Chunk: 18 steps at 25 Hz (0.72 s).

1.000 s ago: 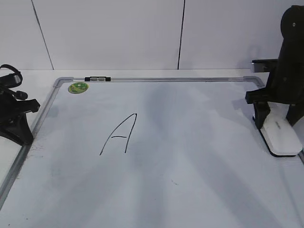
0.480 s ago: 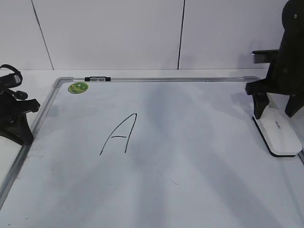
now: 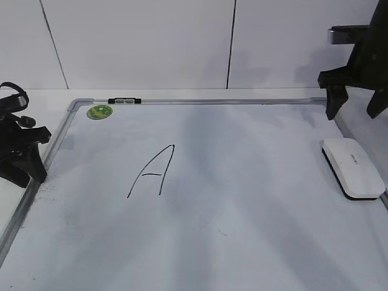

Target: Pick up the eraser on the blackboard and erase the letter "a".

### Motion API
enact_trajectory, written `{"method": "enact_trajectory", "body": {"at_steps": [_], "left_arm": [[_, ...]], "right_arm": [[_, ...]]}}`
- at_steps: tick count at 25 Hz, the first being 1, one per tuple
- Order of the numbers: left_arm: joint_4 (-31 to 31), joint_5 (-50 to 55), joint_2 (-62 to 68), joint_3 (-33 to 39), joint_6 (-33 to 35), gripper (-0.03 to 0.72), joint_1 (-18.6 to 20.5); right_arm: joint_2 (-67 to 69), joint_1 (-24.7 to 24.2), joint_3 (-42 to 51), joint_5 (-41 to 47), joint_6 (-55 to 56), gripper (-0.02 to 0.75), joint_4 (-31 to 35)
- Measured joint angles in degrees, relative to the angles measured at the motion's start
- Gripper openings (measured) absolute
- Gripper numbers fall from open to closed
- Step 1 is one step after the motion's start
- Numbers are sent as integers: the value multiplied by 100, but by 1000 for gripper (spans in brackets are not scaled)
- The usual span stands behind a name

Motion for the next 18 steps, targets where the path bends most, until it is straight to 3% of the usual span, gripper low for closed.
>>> {"method": "enact_trajectory", "body": {"at_steps": [6,18], "left_arm": [[86,211,-425,-67,0,305,0],[199,712,-2306,-347,-58,310,0]], "right_arm": [[-223,0,0,10,0,617,228],[-1923,0,0,103,0,613,257]]}}
